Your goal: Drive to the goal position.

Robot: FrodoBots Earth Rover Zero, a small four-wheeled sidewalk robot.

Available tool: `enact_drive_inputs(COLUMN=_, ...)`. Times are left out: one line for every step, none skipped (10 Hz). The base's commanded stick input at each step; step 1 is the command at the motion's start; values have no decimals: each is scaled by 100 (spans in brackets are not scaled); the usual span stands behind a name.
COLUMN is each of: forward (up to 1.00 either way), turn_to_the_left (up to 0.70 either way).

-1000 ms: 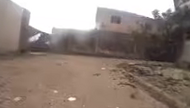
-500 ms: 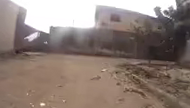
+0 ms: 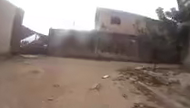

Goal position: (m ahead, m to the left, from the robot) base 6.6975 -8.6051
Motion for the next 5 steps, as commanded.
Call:
enact_drive_inputs(forward=70, turn_to_the_left=0)
enact_drive_inputs(forward=70, turn_to_the_left=0)
enact_drive_inputs(forward=70, turn_to_the_left=0)
enact_drive_inputs(forward=70, turn_to_the_left=0)
enact_drive_inputs(forward=70, turn_to_the_left=0)
